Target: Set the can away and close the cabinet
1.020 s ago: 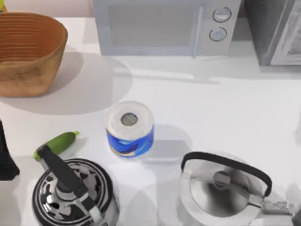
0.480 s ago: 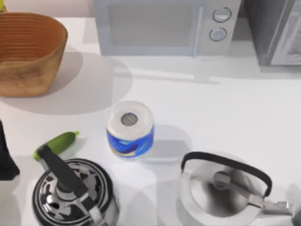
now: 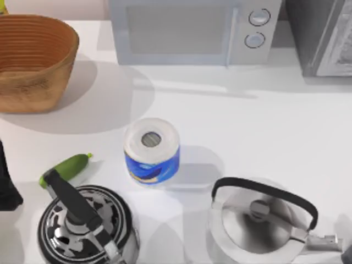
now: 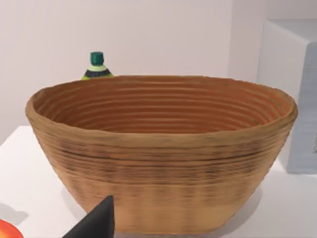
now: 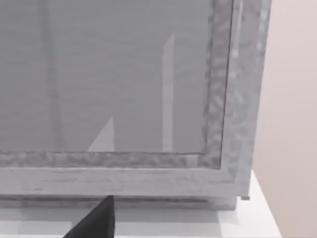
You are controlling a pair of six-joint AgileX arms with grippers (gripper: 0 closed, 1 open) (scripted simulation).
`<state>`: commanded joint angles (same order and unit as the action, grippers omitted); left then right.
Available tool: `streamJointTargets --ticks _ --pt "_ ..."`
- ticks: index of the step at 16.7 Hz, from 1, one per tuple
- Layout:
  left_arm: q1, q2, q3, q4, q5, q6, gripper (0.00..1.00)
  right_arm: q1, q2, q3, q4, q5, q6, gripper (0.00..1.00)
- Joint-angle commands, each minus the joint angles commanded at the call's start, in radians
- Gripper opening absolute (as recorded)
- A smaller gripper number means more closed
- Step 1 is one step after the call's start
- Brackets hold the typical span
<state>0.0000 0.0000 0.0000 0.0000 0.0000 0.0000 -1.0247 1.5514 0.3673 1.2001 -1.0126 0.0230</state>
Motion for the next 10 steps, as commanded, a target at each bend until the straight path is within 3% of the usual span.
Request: streamJointTargets --ticks 5,10 --pt "0.000 0.000 0.000 0.000 0.000 0.000 1.00 0.001 -0.029 0.061 -0.064 0.008 -0.021 1.00" --pt "0.000 0.000 0.000 0.000 0.000 0.000 1.00 -0.004 -0.110 0.321 -0.358 0.032 -0.087 1.00"
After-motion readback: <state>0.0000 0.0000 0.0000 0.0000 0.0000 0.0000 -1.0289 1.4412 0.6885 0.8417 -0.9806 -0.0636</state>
